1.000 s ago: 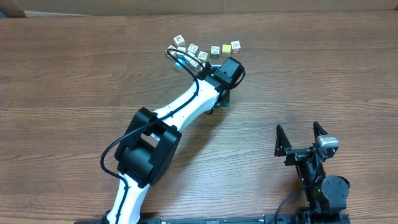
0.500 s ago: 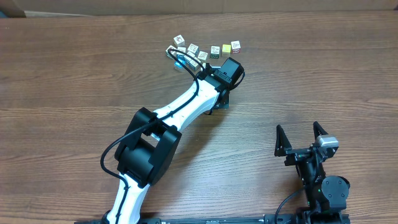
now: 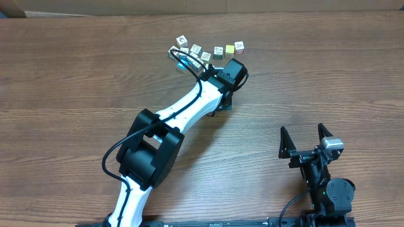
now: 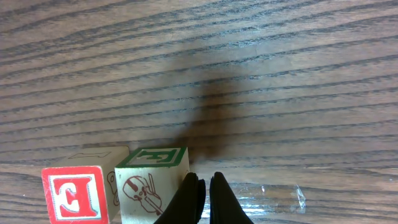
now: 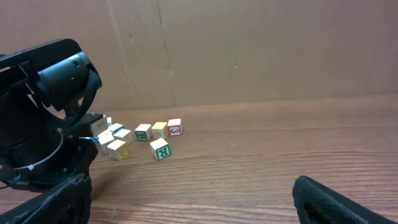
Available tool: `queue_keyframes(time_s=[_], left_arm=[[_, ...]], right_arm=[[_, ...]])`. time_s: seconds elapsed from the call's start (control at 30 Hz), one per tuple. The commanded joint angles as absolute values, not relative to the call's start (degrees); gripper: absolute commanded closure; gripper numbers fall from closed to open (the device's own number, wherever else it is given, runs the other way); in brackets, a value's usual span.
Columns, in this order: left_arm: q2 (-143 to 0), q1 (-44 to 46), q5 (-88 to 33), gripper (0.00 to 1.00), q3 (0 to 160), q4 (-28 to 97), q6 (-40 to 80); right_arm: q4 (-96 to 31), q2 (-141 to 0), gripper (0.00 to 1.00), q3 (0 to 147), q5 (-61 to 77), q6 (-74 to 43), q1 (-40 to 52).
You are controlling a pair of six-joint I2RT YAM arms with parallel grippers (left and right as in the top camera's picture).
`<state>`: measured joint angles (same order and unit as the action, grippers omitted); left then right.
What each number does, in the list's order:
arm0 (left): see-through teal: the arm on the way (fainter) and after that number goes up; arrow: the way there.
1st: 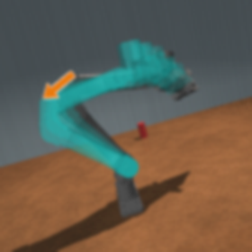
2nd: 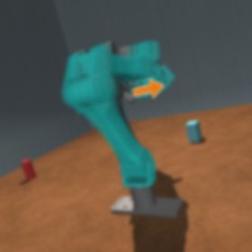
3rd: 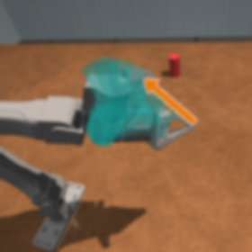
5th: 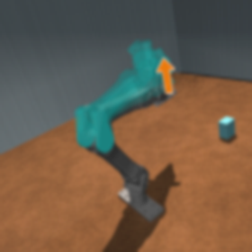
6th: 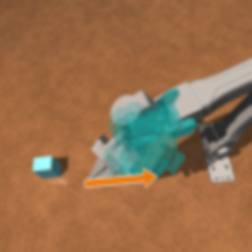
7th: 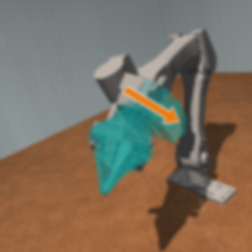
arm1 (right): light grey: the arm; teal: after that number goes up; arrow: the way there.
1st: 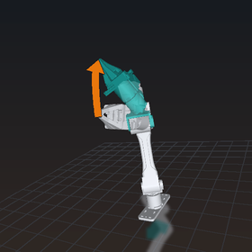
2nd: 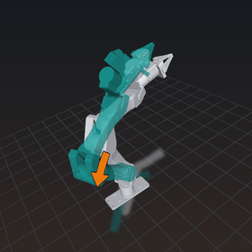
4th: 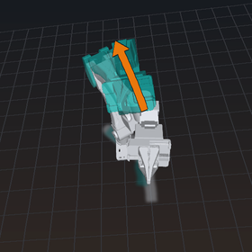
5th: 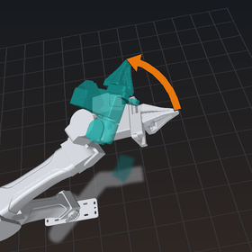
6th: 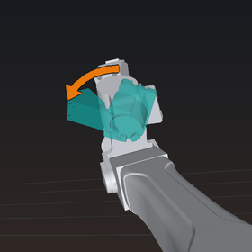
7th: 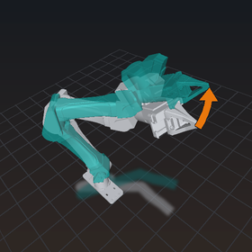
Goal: Form a horizontal line
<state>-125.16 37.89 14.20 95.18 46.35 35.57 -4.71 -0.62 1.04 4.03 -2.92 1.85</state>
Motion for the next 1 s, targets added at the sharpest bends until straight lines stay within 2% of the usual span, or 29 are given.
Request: queue_keyframes(time_s=[0.0, 0.97], left_arm=[[-126.28, 38.17, 15.68, 0.96, 94.83, 46.5, 34.72], [-126.28, 38.17, 17.69, 0.96, 94.83, 46.22, 37.74]], right_arm=[[-4.51, -0.19, 0.0, 0.45, 3.55, -2.52, 1.54], [-4.51, -0.19, 0.0, 0.45, 3.55, -2.52, 1.54]])
